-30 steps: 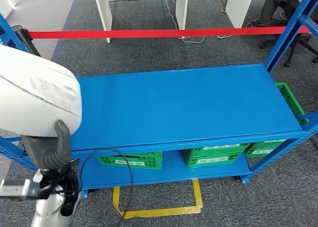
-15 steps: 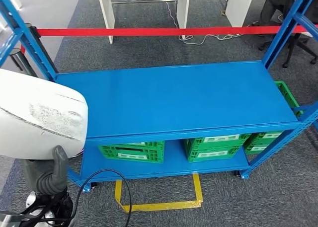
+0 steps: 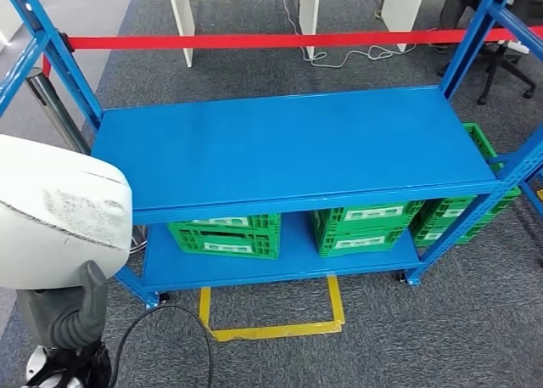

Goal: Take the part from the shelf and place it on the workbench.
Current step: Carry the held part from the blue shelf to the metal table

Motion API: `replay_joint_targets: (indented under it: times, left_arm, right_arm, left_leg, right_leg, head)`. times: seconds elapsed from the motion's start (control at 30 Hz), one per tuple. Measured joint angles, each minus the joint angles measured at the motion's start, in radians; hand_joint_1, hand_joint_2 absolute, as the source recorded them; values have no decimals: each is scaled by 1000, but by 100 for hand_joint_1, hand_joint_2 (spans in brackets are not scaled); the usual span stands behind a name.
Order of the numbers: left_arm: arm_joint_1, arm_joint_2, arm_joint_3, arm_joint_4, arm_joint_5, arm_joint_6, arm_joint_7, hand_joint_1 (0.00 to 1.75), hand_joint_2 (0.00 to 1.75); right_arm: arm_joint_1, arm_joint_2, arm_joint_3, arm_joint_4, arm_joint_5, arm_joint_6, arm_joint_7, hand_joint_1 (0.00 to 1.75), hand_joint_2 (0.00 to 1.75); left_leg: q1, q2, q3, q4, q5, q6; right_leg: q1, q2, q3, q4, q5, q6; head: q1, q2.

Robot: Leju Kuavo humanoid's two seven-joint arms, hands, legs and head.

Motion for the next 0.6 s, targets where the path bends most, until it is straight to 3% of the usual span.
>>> replay_joint_targets:
  times: [0.07, 0.13, 0.2, 0.23, 0.27, 0.3, 0.37, 0.43, 0.47, 0.53, 0.57, 0.6]
  left_arm:
    - [19, 0, 2, -4, -24, 31, 0, 175, 175]
    - [34, 1, 2, -8, -31, 51, 0, 175, 175]
    - [40, 3, 3, -9, -30, 66, 0, 175, 175]
    - [45, 5, 3, -9, -29, 77, 0, 175, 175]
    - [50, 8, 3, -9, -27, 88, 0, 175, 175]
    - [54, 12, 3, -9, -23, 96, 0, 175, 175]
    - [56, 22, 3, -10, -7, 93, 0, 175, 175]
    - [52, 32, 6, -9, 14, 62, 2, 175, 175]
    - [49, 35, 8, -8, 22, 45, 4, 175, 175]
    - [43, 37, 12, -6, 29, 22, 8, 175, 175]
    - [40, 38, 12, -4, 29, 16, 9, 175, 175]
    - [38, 38, 13, -3, 28, 11, 10, 175, 175]
  right_arm:
    - [5, 3, 1, 0, 9, -4, 6, 0, 0]
    - [9, 6, 2, 0, 17, -7, 15, 0, 0]
    - [10, 7, 4, 0, 25, -8, 22, 0, 0]
    - [10, 7, 6, 0, 31, -8, 27, 0, 0]
    - [10, 7, 7, 0, 38, -8, 32, 0, 0]
    - [9, 7, 8, 0, 44, -8, 38, 0, 0]
    - [3, 7, 8, 0, 47, -8, 44, 0, 0]
    - [-11, 6, 8, 0, 36, -8, 35, 0, 0]
    - [-20, 6, 7, 0, 28, -7, 23, 0, 0]
    - [-33, 5, 5, 0, 14, -1, -10, 0, 0]
    - [-36, 3, 4, 0, 9, 2, -23, 0, 0]
    - [-38, 1, 3, 0, 7, 6, -32, 0, 0]
  left_leg:
    - [4, -2, -7, 13, -15, -12]
    - [8, -3, -24, 84, -97, -23]
    - [11, -3, -45, 209, -191, -31]
    - [13, -3, -45, 257, -208, -33]
    - [14, -3, -33, 275, -201, -33]
    - [15, -3, -5, 256, -176, -32]
    - [15, -3, 82, 139, -129, -26]
    - [12, -5, 151, 24, -124, -17]
    - [10, -6, 161, -4, -130, -14]
    - [11, -4, 151, -21, -128, -5]
    - [13, -2, 143, -26, -122, 2]
    - [15, 0, 132, -30, -114, 11]
  right_leg:
    - [-1, -5, -13, -2, 11, -14]
    - [-3, -11, -29, -4, 29, -27]
    - [-1, -15, -52, -3, 47, -33]
    - [1, -17, -64, -1, 57, -34]
    - [2, -19, -76, 2, 67, -34]
    - [2, -19, -88, 7, 75, -33]
    - [4, -19, -113, 19, 89, -29]
    - [6, -18, -134, 28, 104, -21]
    - [7, -18, -142, 30, 113, -15]
    - [7, -17, -157, 34, 127, -4]
    - [7, -15, -167, 41, 118, 2]
    - [6, -12, -179, 62, 90, 7]
  head:
    - [-1, 0]
    - [-3, 0]
    - [-6, 0]
    - [-7, 0]
    - [-7, 0]
    - [-7, 0]
    - [-7, 0]
    - [-7, 0]
    - [-7, 0]
    - [-6, 0]
    - [-5, 0]
    - [-4, 0]
